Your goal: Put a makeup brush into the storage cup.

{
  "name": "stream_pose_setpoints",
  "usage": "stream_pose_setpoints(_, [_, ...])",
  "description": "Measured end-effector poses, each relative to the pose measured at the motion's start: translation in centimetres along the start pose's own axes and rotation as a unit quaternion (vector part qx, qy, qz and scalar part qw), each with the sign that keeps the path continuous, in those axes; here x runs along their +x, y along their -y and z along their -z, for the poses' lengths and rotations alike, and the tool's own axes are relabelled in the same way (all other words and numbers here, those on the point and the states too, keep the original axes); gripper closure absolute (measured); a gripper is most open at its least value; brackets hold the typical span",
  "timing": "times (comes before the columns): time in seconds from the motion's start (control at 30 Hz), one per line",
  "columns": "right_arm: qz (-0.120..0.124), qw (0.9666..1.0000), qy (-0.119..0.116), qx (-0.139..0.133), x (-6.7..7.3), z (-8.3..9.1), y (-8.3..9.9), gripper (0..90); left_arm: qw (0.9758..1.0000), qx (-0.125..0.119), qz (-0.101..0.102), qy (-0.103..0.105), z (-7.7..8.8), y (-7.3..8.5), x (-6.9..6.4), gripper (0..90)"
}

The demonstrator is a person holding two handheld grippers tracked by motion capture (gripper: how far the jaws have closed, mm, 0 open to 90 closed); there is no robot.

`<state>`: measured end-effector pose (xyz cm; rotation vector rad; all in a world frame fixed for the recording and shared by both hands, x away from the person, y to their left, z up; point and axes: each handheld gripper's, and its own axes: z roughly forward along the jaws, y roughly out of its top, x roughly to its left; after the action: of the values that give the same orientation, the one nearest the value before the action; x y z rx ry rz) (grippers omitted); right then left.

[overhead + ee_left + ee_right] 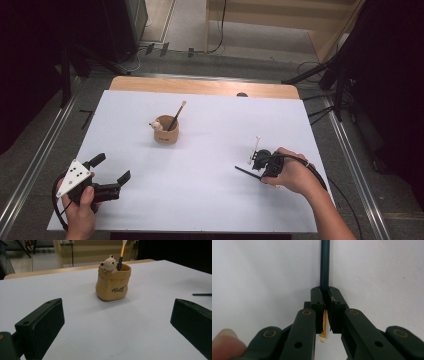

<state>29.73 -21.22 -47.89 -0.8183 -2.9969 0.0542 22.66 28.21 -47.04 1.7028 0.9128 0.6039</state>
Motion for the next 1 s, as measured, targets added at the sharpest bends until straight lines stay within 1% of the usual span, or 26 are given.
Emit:
stream_pose_setpoints(0.07, [0.004,1.0000,-0.003,-0.005,0.0,0.0,0.1,85.2,0.9999,-0.003,0.006,0.008,-0.2,-0.1,-0.1,0.0])
stream_pose_setpoints(0.1, [0.011,0.9998,-0.008,-0.013,0.1,0.2,0.1,85.1,0.9999,-0.002,0.012,0.013,-0.3,-0.3,-0.2,0.0])
stream_pose_setpoints(0.13, [0.011,0.9998,-0.008,-0.013,0.1,0.2,0.1,85.1,0.9998,-0.004,0.012,0.014,-0.5,-0.4,-0.3,0.0])
stream_pose_setpoints(0.17, [0.018,0.9996,-0.010,-0.020,0.1,0.3,0.0,85.1,0.9999,0.001,0.007,0.015,-0.7,-0.6,-0.5,0.0])
stream_pose_setpoints(0.2, [0.027,0.9994,-0.009,-0.022,0.3,0.6,-0.1,85.1,0.9997,-0.005,0.010,0.020,-0.9,-0.7,-0.6,0.0])
stream_pose_setpoints(0.27, [0.029,0.9994,-0.006,-0.021,0.4,0.9,-0.4,85.1,0.9994,-0.002,0.010,0.032,-1.5,-1.1,-1.0,0.0])
stream_pose_setpoints(0.3, [0.029,0.9994,-0.006,-0.021,0.4,0.9,-0.4,85.1,0.9994,-0.002,0.010,0.032,-1.5,-1.1,-1.0,0.0])
stream_pose_setpoints(0.33, [0.036,0.9992,-0.004,-0.020,0.3,1.0,-0.5,85.1,0.9993,-0.002,0.011,0.036,-1.7,-1.2,-1.2,0.0])
stream_pose_setpoints(0.37, [0.036,0.9992,-0.004,-0.017,0.4,1.1,-0.7,85.1,0.9992,0.002,0.009,0.038,-1.9,-1.3,-1.3,0.0])
stream_pose_setpoints(0.4, [0.045,0.9988,-0.001,-0.019,0.3,1.5,-0.9,85.1,0.9991,0.003,0.009,0.041,-2.2,-1.4,-1.4,0.0])
stream_pose_setpoints(0.53, [0.050,0.9986,0.002,-0.020,0.2,2.0,-1.2,85.1,0.9982,0.007,0.011,0.058,-3.0,-1.6,-1.6,0.0])
stream_pose_setpoints(0.57, [0.048,0.9987,0.006,-0.018,0.2,2.2,-1.3,85.0,0.9981,0.008,0.010,0.060,-3.1,-1.6,-1.7,0.0])
stream_pose_setpoints(0.6, [0.059,0.9980,0.007,-0.024,0.2,2.6,-1.6,85.0,0.9980,0.008,0.010,0.063,-3.3,-1.7,-1.7,0.0])
stream_pose_setpoints(0.67, [0.059,0.9980,0.004,-0.025,0.1,2.9,-1.7,85.0,0.9977,0.009,0.011,0.067,-3.8,-1.9,-1.8,0.0])
stream_pose_setpoints(0.7, [0.061,0.9977,0.007,-0.028,0.1,3.0,-1.8,85.0,0.9975,0.010,0.009,0.069,-4.0,-2.0,-1.9,0.0])
stream_pose_setpoints(0.73, [0.067,0.9974,0.011,-0.025,0.1,3.2,-2.0,85.0,0.9974,0.013,0.008,0.070,-4.2,-2.1,-1.9,0.0])
stream_pose_setpoints(0.77, [0.065,0.9975,0.012,-0.023,0.2,3.3,-2.1,85.0,0.9974,0.014,0.007,0.070,-4.4,-2.2,-2.0,0.0])
stream_pose_setpoints(0.83, [0.075,0.9968,0.015,-0.024,0.1,3.8,-2.5,85.0,0.9971,0.010,0.009,0.075,-4.9,-2.3,-2.1,0.0])
stream_pose_setpoints(0.87, [0.075,0.9968,0.015,-0.023,0.2,4.0,-2.7,85.0,0.9967,0.011,0.008,0.079,-5.3,-2.5,-2.3,0.0])
stream_pose_setpoints(0.93, [0.076,0.9968,0.015,-0.023,0.2,4.2,-2.8,85.0,0.9965,0.011,0.007,0.083,-5.5,-2.6,-2.4,0.0])
stream_pose_setpoints(1.0, [0.084,0.9960,0.018,-0.024,0.3,4.7,-3.2,85.0,0.9960,0.010,0.002,0.089,-6.0,-2.7,-2.6,0.0])
